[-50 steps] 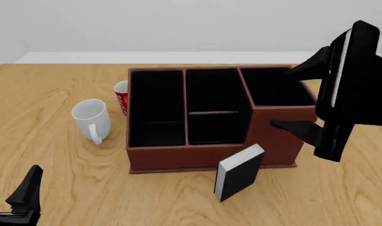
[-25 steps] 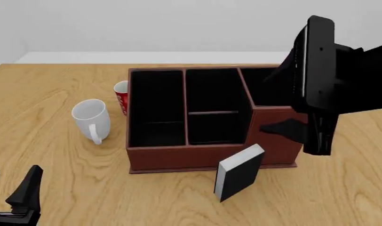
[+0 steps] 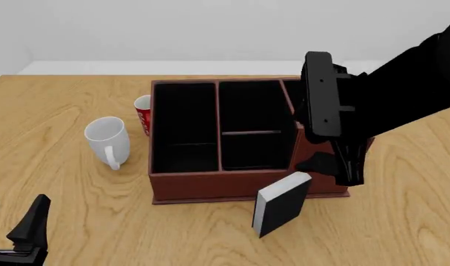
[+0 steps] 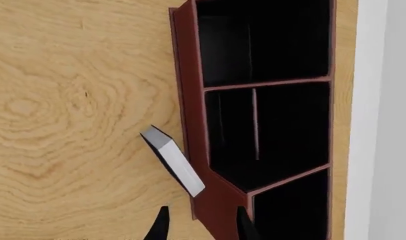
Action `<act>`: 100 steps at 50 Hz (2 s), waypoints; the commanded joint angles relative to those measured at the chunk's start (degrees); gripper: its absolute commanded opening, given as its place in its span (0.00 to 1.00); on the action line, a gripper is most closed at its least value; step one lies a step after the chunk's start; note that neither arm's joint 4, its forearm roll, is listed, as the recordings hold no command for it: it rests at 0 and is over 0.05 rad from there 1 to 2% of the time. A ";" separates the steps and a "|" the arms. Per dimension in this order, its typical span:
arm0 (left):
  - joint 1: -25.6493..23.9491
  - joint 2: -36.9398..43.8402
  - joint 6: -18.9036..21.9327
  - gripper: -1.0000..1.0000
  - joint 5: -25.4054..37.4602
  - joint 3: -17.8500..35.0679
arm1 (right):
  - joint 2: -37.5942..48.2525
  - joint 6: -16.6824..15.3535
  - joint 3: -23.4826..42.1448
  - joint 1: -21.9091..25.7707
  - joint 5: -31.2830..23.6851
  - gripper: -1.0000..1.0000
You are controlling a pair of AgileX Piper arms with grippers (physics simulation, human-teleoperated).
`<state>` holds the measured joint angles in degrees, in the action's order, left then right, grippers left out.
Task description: Pick up the book and place it in the right compartment of the caddy.
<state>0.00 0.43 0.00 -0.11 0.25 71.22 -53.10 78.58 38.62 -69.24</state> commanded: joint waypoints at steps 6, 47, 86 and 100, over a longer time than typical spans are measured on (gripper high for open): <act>0.00 0.00 0.00 1.00 0.00 0.00 | 3.74 -1.57 -0.04 0.17 -0.66 1.00; 0.00 0.00 0.00 1.00 0.00 0.00 | 12.51 -5.65 2.05 1.11 -0.66 1.00; 0.00 0.00 0.00 1.00 0.00 0.00 | 15.18 -0.99 1.19 6.57 -0.66 1.00; 0.00 0.00 0.00 1.00 0.00 0.00 | 15.87 -0.26 0.39 6.12 -0.65 1.00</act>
<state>0.00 0.43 0.00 -0.11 0.25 86.59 -54.09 79.37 44.64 -69.89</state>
